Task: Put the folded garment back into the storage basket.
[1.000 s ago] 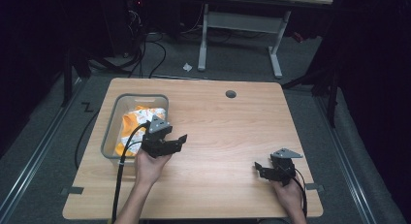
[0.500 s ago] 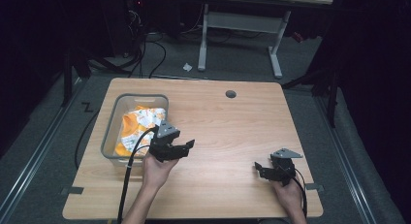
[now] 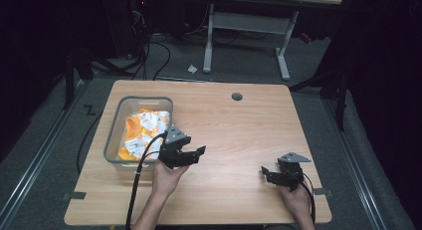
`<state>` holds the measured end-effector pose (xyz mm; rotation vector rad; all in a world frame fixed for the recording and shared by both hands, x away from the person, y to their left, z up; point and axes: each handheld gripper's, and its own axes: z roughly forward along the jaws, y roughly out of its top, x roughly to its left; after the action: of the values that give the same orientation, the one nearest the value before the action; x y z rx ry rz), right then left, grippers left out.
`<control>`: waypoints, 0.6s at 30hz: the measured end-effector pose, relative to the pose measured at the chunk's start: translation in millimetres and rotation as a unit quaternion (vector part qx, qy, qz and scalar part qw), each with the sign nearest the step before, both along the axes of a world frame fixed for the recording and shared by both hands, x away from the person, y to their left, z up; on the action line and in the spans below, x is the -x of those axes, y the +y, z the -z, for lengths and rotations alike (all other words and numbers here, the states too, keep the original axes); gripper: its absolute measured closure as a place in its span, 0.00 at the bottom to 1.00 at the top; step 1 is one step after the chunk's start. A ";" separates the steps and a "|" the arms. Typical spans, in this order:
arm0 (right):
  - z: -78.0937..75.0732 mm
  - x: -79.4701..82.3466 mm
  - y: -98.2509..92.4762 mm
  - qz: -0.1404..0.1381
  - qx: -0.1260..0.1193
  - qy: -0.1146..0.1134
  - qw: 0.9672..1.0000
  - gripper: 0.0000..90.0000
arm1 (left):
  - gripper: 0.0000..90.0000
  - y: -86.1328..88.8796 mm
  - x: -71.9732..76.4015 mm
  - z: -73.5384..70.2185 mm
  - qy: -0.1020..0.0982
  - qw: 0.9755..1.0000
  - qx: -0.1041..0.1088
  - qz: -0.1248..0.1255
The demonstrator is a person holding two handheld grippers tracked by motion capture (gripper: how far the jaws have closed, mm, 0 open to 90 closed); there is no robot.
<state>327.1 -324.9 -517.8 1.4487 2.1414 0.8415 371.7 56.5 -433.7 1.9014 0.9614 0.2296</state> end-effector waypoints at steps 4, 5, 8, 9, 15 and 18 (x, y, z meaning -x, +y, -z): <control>0.0 0.0 0.0 0.000 0.000 0.000 1.000 0.27 | 0.39 -4.3 0.8 2.5 0.001 1.000 0.000 0.005; 0.0 0.0 0.0 0.000 0.000 0.000 1.000 0.27 | 0.39 -5.0 1.0 3.4 0.002 1.000 0.001 0.005; 0.0 0.0 0.0 0.000 0.000 0.000 1.000 0.27 | 0.39 -6.3 1.7 6.3 0.005 1.000 0.004 0.005; 0.0 0.0 0.0 0.000 0.000 0.000 1.000 0.27 | 0.39 -6.6 1.9 7.2 0.006 1.000 0.005 0.005; 0.0 0.0 0.0 0.000 0.000 0.000 1.000 0.27 | 0.39 -10.4 2.5 14.4 0.016 1.000 0.004 0.012; 0.0 0.0 0.0 0.000 0.000 0.000 1.000 0.27 | 0.39 -13.9 2.9 17.9 0.021 1.000 -0.001 0.015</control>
<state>327.0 -324.8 -517.8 1.4488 2.1411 0.8414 368.8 42.6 -451.5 1.9281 0.9594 0.1740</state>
